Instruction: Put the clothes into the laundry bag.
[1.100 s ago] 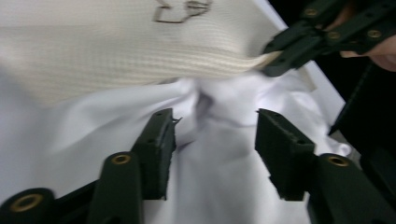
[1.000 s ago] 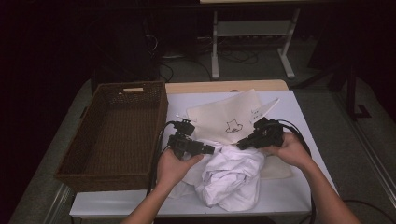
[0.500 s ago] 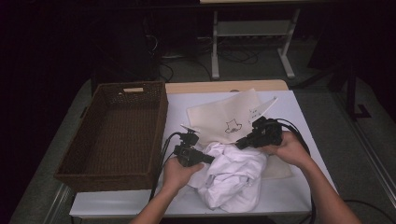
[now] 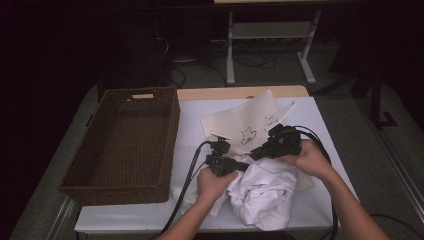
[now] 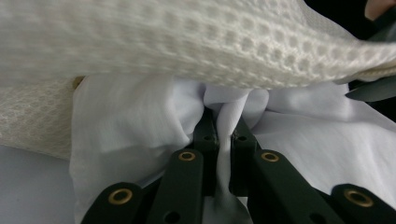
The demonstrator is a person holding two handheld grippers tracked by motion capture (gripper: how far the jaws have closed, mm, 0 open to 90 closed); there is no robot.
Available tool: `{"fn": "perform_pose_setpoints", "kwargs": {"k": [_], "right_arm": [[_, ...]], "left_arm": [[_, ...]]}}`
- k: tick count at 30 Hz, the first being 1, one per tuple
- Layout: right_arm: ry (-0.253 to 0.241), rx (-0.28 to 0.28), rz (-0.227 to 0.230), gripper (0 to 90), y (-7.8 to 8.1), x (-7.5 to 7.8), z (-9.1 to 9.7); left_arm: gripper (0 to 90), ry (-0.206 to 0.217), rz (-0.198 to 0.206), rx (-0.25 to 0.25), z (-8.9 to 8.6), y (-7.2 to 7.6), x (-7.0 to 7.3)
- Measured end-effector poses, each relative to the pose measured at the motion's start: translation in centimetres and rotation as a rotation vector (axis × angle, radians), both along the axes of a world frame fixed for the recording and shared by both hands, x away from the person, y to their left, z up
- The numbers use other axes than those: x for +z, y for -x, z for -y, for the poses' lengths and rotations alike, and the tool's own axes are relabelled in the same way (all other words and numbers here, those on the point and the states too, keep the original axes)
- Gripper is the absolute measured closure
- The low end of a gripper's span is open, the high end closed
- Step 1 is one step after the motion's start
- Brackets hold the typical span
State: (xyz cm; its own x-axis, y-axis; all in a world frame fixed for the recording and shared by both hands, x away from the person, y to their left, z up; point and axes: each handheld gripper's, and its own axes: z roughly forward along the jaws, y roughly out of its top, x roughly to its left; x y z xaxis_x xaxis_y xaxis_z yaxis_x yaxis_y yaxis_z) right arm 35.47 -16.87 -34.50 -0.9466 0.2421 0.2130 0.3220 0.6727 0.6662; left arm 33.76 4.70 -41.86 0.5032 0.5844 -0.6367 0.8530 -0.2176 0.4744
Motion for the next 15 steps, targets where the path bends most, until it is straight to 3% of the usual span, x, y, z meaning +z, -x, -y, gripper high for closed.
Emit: {"fn": "perform_pose_setpoints", "kwargs": {"k": [2,4,7,10,13,15], "right_arm": [[0.014,-0.01,-0.008,86.5,-0.1,-0.6,0.3],[0.016,-0.021,-0.021,86.5,-0.4,-1.0,0.7],[0.01,-0.035,-0.025,86.5,-0.6,-1.2,1.2],[0.016,-0.036,-0.019,86.5,-0.7,-1.2,1.2],[0.016,-0.041,-0.012,86.5,-0.6,-1.1,1.1],[0.014,-0.044,-0.011,86.5,-0.6,-1.2,1.0]], "left_arm": [[80.6,-0.005,0.001,-0.011,-0.4,0.1,0.5],[70.0,-0.007,-0.001,-0.03,-1.1,0.2,1.4],[60.2,-0.045,0.045,-0.044,-2.6,0.6,3.1],[50.9,-0.077,0.055,-0.034,-4.3,0.7,4.1],[45.8,-0.108,0.049,-0.014,-5.6,0.8,3.9],[46.4,-0.158,0.041,-0.029,-5.7,0.9,3.1]]}}
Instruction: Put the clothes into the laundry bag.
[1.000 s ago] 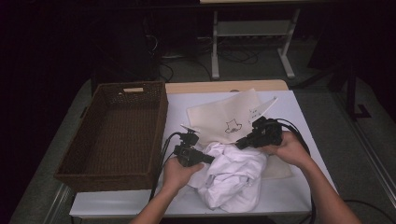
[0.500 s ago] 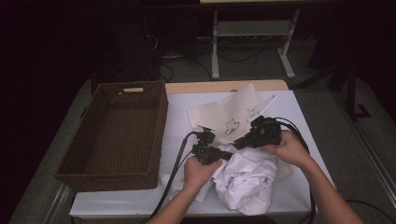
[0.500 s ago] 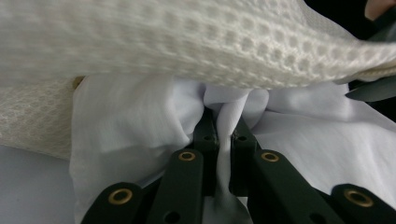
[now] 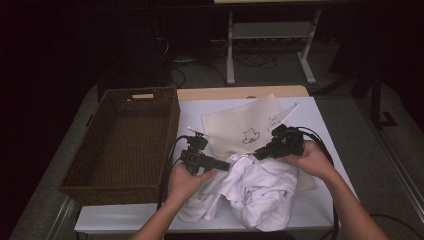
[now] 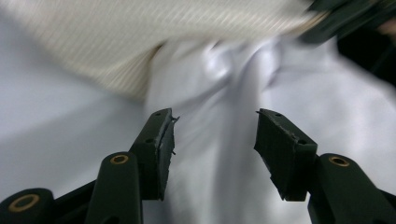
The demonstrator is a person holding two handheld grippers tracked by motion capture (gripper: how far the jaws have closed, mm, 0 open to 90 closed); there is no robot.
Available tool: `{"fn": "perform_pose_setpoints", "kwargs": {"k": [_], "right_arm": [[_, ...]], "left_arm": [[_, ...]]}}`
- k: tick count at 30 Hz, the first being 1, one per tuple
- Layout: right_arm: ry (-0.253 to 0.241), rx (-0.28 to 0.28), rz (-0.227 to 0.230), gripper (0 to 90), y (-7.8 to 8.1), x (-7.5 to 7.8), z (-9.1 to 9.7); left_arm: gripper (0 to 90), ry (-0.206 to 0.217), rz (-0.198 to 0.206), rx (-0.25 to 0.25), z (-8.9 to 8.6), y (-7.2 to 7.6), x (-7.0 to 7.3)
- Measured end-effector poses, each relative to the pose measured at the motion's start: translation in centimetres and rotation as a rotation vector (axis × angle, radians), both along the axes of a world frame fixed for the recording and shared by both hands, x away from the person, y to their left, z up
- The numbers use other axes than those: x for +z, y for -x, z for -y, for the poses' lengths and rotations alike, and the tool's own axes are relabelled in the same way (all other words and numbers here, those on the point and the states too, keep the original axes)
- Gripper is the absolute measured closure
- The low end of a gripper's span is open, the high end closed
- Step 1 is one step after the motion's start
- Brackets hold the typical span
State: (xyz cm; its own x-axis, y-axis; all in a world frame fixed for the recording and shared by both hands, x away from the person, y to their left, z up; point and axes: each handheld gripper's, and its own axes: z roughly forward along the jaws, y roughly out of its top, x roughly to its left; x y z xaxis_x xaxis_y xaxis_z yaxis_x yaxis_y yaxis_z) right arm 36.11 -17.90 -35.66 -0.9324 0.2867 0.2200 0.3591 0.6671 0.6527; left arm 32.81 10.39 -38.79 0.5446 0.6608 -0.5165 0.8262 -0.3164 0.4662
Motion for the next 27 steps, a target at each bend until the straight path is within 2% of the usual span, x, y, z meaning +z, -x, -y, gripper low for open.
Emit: {"fn": "perform_pose_setpoints", "kwargs": {"k": [2,4,6,9,10,12,15,19,23,25,27], "right_arm": [[0.0,0.002,0.001,86.4,0.0,0.0,-0.1],[0.002,0.006,0.001,86.5,0.0,-0.1,-0.3],[0.002,0.013,-0.005,86.4,0.0,-0.2,-0.5],[0.005,0.018,-0.007,86.5,0.0,-0.3,-0.7],[0.006,0.02,-0.005,86.4,0.0,-0.3,-0.7],[0.008,0.02,-0.006,86.4,0.0,-0.3,-0.7],[0.004,0.032,-0.005,86.4,0.1,-0.3,-0.9],[-0.014,0.053,-0.01,86.5,0.5,0.0,-1.6],[-0.067,0.089,-0.018,86.6,1.0,0.7,-1.9],[-0.055,0.082,-0.015,86.6,1.0,0.8,-1.8],[-0.047,0.07,-0.022,86.6,0.6,0.6,-1.3]], "left_arm": [[46.3,-0.017,-0.049,-0.026,0.3,0.0,-1.4],[47.1,0.001,-0.106,-0.038,0.8,-0.1,-3.0],[55.8,0.023,-0.14,-0.039,1.4,-0.3,-4.1],[77.3,0.083,-0.129,-0.038,2.1,-0.3,-4.5],[80.7,0.113,-0.135,-0.04,2.5,-0.1,-4.4],[83.3,0.171,-0.135,-0.075,3.1,0.2,-3.9],[83.9,0.215,-0.126,-0.113,4.1,0.7,-3.2],[84.0,0.226,-0.101,-0.111,5.3,0.7,-2.7],[83.9,0.245,-0.092,-0.041,5.7,-0.3,-3.4],[83.3,0.25,-0.097,-0.024,5.5,-0.7,-3.6],[81.5,0.226,-0.08,-0.03,5.2,-0.5,-3.3]]}}
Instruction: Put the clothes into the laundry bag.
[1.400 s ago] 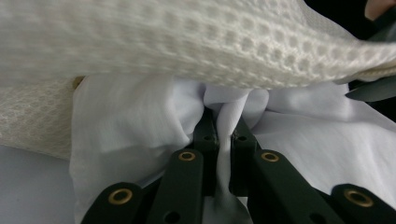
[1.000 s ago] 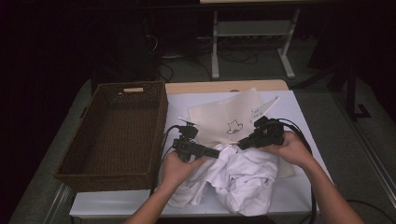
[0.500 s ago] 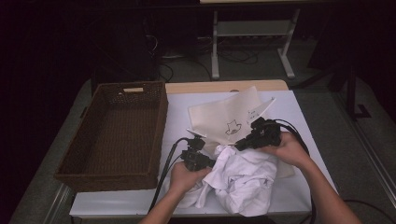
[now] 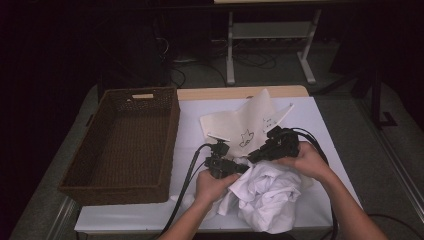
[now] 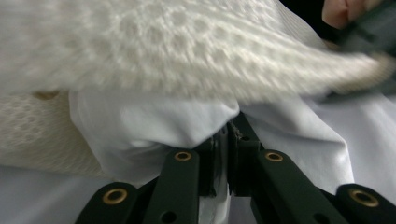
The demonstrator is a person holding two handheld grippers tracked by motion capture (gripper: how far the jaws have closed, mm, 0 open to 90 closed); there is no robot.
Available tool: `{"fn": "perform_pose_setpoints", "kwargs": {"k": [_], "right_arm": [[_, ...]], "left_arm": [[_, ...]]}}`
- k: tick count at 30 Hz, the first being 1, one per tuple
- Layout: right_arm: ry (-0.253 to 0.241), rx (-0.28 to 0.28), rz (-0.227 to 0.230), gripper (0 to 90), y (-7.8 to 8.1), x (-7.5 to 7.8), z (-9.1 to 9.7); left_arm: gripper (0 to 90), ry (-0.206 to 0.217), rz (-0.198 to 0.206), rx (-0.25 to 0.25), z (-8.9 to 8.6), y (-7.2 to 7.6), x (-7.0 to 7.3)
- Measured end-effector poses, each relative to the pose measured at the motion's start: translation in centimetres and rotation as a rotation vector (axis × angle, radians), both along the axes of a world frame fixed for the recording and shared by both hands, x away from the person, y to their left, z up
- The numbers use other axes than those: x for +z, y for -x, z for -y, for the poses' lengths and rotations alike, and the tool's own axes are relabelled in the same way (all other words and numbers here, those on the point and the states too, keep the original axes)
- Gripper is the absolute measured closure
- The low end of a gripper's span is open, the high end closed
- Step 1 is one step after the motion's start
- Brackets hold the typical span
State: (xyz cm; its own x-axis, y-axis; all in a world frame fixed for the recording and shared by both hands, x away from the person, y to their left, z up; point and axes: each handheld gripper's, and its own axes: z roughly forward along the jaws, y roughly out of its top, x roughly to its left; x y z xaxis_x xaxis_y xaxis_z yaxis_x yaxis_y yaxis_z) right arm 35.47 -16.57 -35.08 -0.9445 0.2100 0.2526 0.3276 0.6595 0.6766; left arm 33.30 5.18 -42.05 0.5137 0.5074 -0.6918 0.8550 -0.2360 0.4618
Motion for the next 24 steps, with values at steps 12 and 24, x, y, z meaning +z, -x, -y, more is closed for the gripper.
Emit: {"fn": "perform_pose_setpoints", "kwargs": {"k": [12,24], "right_arm": [[0.038,-0.017,0.01,86.4,-0.3,-0.6,-0.2],[0.042,-0.018,0.009,86.4,-0.4,-0.7,-0.2]], "left_arm": [[49.8,-0.078,0.038,0.096,-3.6,-0.2,1.0],[85.8,0.012,0.087,0.001,-0.1,1.0,0.4]]}}
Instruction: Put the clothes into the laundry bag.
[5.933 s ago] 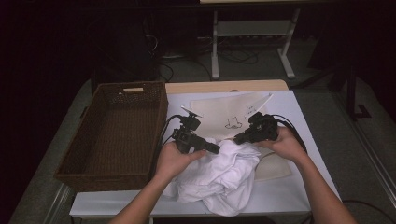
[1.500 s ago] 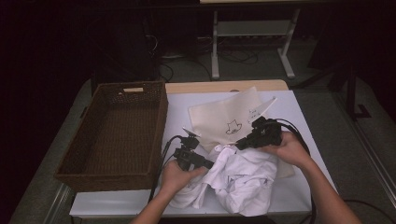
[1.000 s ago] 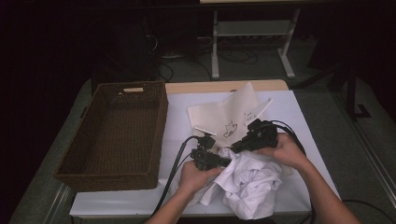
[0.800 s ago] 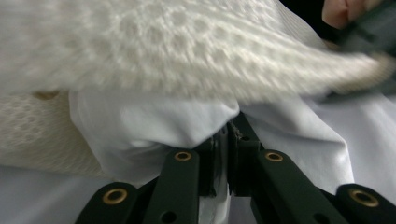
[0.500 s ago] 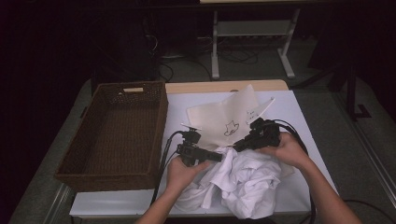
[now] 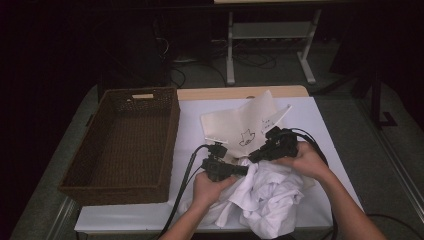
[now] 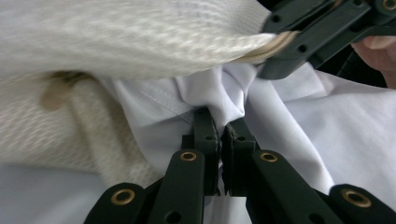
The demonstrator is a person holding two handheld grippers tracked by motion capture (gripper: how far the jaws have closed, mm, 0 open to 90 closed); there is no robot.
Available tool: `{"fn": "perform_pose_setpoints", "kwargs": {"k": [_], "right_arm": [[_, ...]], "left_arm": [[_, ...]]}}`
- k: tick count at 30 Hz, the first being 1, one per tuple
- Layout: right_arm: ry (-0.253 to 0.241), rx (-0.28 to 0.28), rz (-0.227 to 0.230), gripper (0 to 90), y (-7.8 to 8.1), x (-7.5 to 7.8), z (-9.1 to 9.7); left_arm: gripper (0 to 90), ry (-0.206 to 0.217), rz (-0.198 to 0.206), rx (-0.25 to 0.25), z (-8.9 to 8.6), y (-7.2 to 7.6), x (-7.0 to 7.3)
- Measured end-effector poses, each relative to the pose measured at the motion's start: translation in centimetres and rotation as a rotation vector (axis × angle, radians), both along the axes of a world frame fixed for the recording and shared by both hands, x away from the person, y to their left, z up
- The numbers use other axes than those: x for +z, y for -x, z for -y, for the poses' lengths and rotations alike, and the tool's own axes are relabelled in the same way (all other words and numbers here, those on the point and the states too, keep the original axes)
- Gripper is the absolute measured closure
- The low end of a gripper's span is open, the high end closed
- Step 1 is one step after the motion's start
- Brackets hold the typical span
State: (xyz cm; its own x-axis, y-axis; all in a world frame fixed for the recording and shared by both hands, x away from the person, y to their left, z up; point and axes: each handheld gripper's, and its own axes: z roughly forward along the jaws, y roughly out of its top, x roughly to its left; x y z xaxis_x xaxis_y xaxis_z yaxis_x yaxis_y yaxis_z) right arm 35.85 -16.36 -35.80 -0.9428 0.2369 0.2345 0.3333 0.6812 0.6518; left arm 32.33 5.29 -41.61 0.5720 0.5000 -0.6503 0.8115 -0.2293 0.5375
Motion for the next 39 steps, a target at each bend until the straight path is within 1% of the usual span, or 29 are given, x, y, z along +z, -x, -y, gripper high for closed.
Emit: {"fn": "perform_pose_setpoints", "kwargs": {"k": [2,5,6,7,8,9,11,12,13,15,16,18,19,20,21,22,24,25,27,28,29,30,31,33,34,35,36,38,39], "right_arm": [[-0.002,0.001,0.003,86.4,0.2,0.1,-0.2],[-0.026,0.017,0.001,86.5,0.4,0.5,-0.2],[-0.037,0.016,-0.005,86.5,0.5,0.7,-0.1],[-0.048,0.013,-0.006,86.5,0.5,0.8,0.0],[-0.056,0.004,-0.005,86.5,0.4,0.9,0.2],[-0.051,-0.006,-0.004,86.5,0.4,0.9,0.5],[-0.036,-0.014,-0.003,86.5,0.3,0.7,0.8],[-0.029,-0.015,-0.004,86.4,0.3,0.6,0.8],[-0.025,-0.014,-0.007,86.4,0.2,0.5,0.8],[-0.021,-0.012,-0.007,86.4,0.1,0.3,0.7],[-0.02,-0.012,-0.008,86.4,0.1,0.3,0.7],[-0.02,-0.014,-0.008,86.4,0.0,0.2,0.7],[-0.02,-0.016,-0.009,86.4,-0.1,0.2,0.7],[-0.017,-0.019,-0.011,86.3,-0.1,0.2,0.6],[-0.016,-0.021,-0.01,86.3,-0.2,0.2,0.6],[-0.014,-0.019,-0.008,86.2,-0.2,0.2,0.6],[-0.012,-0.021,-0.008,86.3,-0.2,0.1,0.5],[-0.009,-0.023,-0.009,86.3,-0.3,0.1,0.4],[-0.004,-0.02,-0.007,86.2,-0.3,0.0,0.2],[-0.001,-0.018,-0.006,86.2,-0.2,0.0,0.1],[0.005,-0.016,-0.008,86.2,-0.2,0.0,0.1],[0.01,-0.013,-0.006,86.2,-0.1,-0.1,0.1],[0.013,-0.012,-0.007,86.2,-0.1,-0.1,0.1],[0.021,-0.013,-0.008,86.3,0.0,-0.2,0.1],[0.023,-0.011,-0.006,86.2,0.0,-0.2,0.2],[0.021,-0.009,-0.005,86.3,0.1,-0.2,0.2],[0.018,-0.01,-0.007,86.3,0.2,-0.1,0.3],[0.012,-0.005,0.001,86.4,0.3,0.1,0.4],[0.004,-0.004,0.003,86.4,0.5,0.2,0.4]], "left_arm": [[85.8,0.011,0.006,0.02,0.3,-0.3,0.0],[85.9,0.024,0.026,0.098,0.4,-0.8,-0.2],[85.8,0.017,0.033,0.121,0.4,-1.2,-0.3],[85.5,0.014,0.03,0.144,0.2,-1.5,-0.5],[84.8,0.019,0.02,0.152,0.0,-1.8,-0.7],[83.7,0.02,0.008,0.149,-0.2,-1.9,-0.7],[78.3,-0.012,0.022,0.132,-0.4,-1.7,-0.5],[73.9,-0.022,0.022,0.121,-0.6,-1.6,-0.3],[68.0,-0.025,0.012,0.112,-0.9,-1.4,0.0],[60.3,-0.041,0.018,0.089,-1.6,-1.0,0.7],[56.7,-0.044,0.016,0.081,-2.1,-0.7,1.1],[50.3,-0.037,-0.005,0.052,-2.6,-0.3,1.7],[47.8,-0.046,-0.007,0.034,-2.8,0.0,2.0],[46.0,-0.044,-0.003,0.021,-2.9,0.3,2.3],[44.3,-0.022,-0.01,0.007,-2.9,0.5,2.5],[42.4,0.0,-0.025,-0.008,-2.7,0.7,2.6],[37.3,0.026,-0.061,-0.052,-1.9,0.8,2.5],[36.0,0.02,-0.076,-0.073,-1.3,0.9,2.3],[34.7,-0.029,-0.074,-0.098,0.2,0.9,1.5],[35.0,-0.049,-0.085,-0.097,0.9,0.9,0.9],[35.8,-0.059,-0.094,-0.098,1.4,0.8,0.3],[38.9,-0.063,-0.097,-0.088,1.9,0.7,-0.2],[45.2,-0.076,-0.085,-0.082,2.3,0.6,-0.6],[63.2,-0.086,-0.045,-0.057,2.6,0.5,-0.8],[72.8,-0.09,-0.019,-0.033,2.6,0.5,-0.8],[78.5,-0.087,0.005,-0.012,2.4,0.5,-0.8],[80.9,-0.082,0.016,0.01,2.2,0.4,-0.6],[82.6,-0.058,0.038,0.062,1.4,0.3,-0.2],[82.9,-0.05,0.048,0.08,1.0,0.2,0.1]]}}
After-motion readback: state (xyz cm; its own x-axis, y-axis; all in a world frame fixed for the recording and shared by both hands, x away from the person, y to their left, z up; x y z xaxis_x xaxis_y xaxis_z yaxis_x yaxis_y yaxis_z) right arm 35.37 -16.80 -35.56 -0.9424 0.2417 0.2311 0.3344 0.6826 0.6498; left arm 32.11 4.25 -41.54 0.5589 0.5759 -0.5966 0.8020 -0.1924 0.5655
